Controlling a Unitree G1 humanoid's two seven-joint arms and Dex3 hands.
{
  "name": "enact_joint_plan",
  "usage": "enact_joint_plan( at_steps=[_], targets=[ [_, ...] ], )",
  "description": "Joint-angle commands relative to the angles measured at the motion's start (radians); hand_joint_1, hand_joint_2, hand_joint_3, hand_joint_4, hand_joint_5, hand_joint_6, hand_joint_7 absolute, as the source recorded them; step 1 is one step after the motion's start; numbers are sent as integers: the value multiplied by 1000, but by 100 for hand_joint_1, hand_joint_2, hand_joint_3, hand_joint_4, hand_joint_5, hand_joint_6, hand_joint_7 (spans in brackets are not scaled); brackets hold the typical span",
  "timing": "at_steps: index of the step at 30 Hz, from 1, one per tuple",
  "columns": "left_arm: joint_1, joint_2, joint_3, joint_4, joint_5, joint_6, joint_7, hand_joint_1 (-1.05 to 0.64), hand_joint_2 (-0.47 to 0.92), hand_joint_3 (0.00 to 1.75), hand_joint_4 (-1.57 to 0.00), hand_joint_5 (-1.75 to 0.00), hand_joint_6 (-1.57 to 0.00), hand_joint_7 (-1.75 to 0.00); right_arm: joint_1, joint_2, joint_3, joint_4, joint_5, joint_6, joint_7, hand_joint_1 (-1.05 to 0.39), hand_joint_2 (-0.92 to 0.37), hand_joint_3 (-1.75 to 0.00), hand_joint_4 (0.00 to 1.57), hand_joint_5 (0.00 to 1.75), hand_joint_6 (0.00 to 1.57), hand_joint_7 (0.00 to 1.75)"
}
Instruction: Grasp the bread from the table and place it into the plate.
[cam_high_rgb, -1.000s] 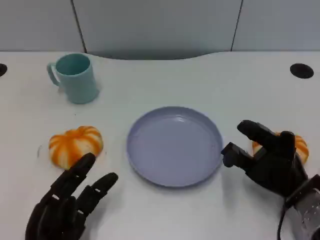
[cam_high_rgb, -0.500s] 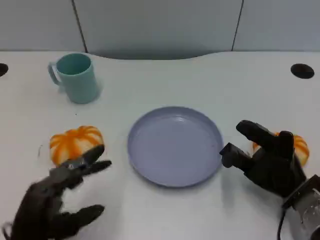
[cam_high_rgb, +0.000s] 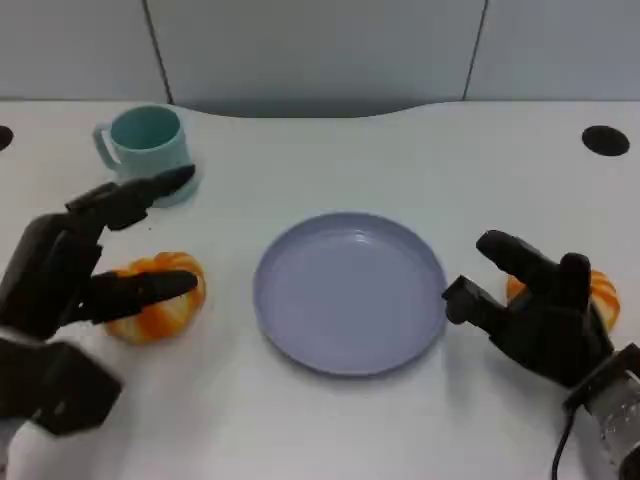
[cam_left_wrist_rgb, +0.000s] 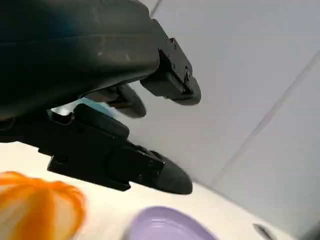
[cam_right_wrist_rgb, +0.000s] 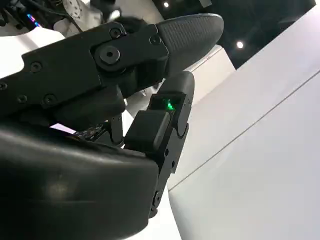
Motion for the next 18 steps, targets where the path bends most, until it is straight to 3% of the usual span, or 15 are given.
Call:
enact_joint_plan(
  at_steps=[1, 6, 9, 18],
  targets=[
    [-103, 71, -140, 205, 111, 122, 209, -82, 92, 6, -25, -19, -37, 0, -2, -11, -6, 8, 2, -8, 9, -45, -92, -9, 76, 129, 116, 3],
    [-138, 93, -236, 273, 104, 125, 304, -85, 92, 8, -24, -17, -35, 0, -2, -11, -8, 11, 1, -9, 10, -45, -92, -8, 77, 128, 116, 3],
    [-184, 54, -330, 393, 157, 338, 364, -97, 92, 20, -20, -12, -22, 0, 12, -14, -10, -8, 9, -2, 30, -45, -92, -10, 75, 127, 115, 2],
    [-196, 5, -398, 476, 100, 544, 299, -100, 92, 23, -19, -8, -19, 0, 27, -21, -11, -32, 14, 21, 46, -46, -92, -8, 77, 126, 116, 2]
  ],
)
